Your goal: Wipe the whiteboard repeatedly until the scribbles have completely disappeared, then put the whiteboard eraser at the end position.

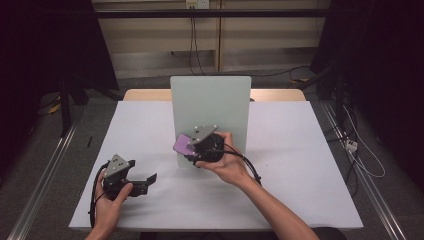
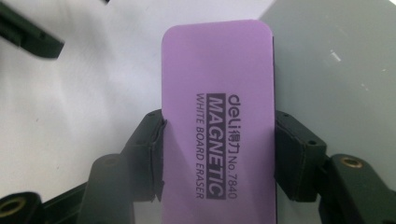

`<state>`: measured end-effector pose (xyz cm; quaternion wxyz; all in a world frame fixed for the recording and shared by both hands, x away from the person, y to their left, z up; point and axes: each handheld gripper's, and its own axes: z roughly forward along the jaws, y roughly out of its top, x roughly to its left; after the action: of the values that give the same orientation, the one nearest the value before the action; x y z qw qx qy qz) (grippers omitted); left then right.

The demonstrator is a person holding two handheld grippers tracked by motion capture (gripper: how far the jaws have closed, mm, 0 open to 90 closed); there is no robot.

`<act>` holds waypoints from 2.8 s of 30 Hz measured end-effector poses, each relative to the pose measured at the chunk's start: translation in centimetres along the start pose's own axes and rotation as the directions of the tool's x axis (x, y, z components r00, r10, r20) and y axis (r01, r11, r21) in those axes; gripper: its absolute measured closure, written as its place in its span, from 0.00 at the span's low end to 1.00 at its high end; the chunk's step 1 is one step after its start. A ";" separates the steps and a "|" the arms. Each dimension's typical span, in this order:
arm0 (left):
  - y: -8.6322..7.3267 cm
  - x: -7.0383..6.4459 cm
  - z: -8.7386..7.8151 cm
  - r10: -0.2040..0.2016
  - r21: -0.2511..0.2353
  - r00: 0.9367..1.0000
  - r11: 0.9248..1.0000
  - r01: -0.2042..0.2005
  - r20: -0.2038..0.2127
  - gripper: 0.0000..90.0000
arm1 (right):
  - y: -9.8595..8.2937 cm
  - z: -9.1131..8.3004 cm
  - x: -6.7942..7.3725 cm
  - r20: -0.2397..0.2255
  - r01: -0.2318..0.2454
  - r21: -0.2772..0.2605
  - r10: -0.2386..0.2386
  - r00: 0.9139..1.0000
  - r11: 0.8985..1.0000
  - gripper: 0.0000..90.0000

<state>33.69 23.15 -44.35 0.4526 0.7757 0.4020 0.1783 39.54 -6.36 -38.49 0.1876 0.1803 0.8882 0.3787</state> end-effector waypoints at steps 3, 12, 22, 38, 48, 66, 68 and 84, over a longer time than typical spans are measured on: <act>-0.1 0.1 0.0 -0.002 0.001 1.000 1.000 0.002 0.002 0.06 | 0.4 -1.3 -1.0 0.032 -0.014 -0.034 0.015 0.999 0.999 0.47; -0.2 0.3 0.0 -0.014 0.002 1.000 1.000 0.014 0.004 0.06 | 0.5 -3.0 -2.3 0.052 -0.072 -0.087 0.077 0.996 0.994 0.47; -0.1 0.0 0.2 0.001 0.008 1.000 1.000 -0.001 0.005 0.06 | -2.2 -3.4 -1.8 -0.050 -0.127 -0.100 0.123 0.991 0.987 0.47; -0.2 0.4 0.0 -0.014 0.003 1.000 1.000 0.014 0.003 0.06 | -4.2 -4.3 -1.7 -0.138 -0.193 -0.053 0.185 0.973 0.980 0.47; 0.0 0.1 0.0 -0.001 0.003 1.000 1.000 0.001 0.001 0.06 | -4.9 -4.3 -0.9 -0.181 -0.182 -0.005 0.178 0.967 0.983 0.47; 0.0 -0.1 -0.3 -0.006 -0.001 1.000 1.000 0.006 -0.007 0.06 | -6.9 -5.8 -0.9 -0.224 -0.209 0.047 0.214 0.951 0.977 0.47; 0.0 -0.1 -0.2 -0.005 -0.003 1.000 1.000 0.005 -0.008 0.06 | -7.0 -5.8 -0.8 -0.226 -0.201 0.059 0.210 0.951 0.978 0.47; -0.1 0.0 -0.2 0.004 0.008 1.000 1.000 -0.004 -0.003 0.06 | -7.4 -5.3 0.1 -0.279 -0.152 0.148 0.189 0.942 0.977 0.47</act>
<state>33.46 23.29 -44.31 0.4485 0.7781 0.4019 0.1786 35.64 -14.29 -40.62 0.0098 0.2103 0.9089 0.3599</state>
